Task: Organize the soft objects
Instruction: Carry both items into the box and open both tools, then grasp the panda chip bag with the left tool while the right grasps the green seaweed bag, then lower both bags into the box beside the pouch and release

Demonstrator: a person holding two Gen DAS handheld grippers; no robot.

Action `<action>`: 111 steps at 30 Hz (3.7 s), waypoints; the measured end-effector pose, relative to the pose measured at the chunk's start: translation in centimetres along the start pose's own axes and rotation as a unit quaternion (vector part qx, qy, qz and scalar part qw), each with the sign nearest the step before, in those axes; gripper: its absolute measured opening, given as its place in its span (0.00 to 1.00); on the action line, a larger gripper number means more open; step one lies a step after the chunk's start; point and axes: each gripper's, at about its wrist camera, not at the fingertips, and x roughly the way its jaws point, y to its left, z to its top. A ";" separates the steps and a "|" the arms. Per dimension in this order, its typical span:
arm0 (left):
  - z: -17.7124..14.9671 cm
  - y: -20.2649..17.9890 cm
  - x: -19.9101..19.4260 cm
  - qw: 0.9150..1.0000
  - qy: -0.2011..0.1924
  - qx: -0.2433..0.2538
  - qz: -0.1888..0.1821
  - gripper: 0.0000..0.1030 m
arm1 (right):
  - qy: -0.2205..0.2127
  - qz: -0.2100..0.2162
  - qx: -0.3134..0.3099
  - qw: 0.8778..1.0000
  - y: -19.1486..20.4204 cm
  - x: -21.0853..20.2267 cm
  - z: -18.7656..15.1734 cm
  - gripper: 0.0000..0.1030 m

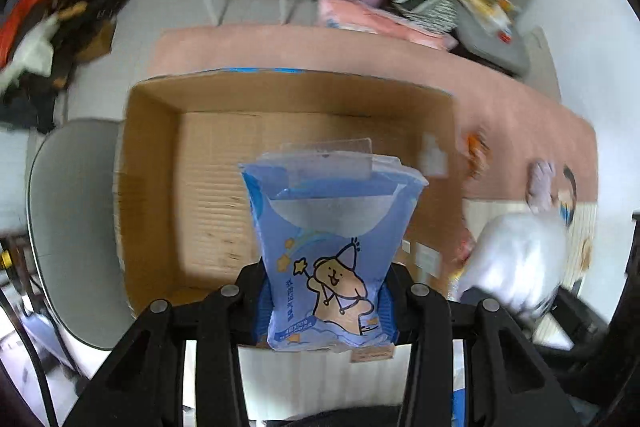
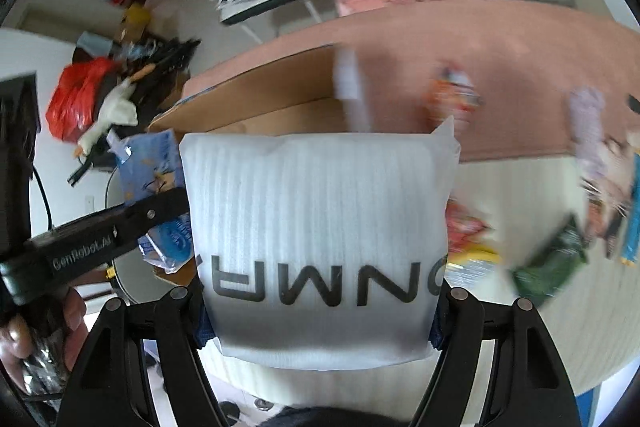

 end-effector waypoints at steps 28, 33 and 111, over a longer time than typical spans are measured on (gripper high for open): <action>8.4 4.3 10.9 0.995 0.089 0.035 0.025 0.92 | 0.060 -0.146 -0.021 0.987 8.2 13.7 5.4 1.00; 6.6 5.2 8.4 0.997 0.056 0.036 0.037 0.98 | 0.056 -0.151 -0.029 0.987 9.7 11.5 4.1 1.00; 2.3 -20.1 1.8 0.977 -0.020 0.211 0.025 0.44 | -0.035 -0.050 0.172 0.983 -18.2 -7.3 -7.8 0.36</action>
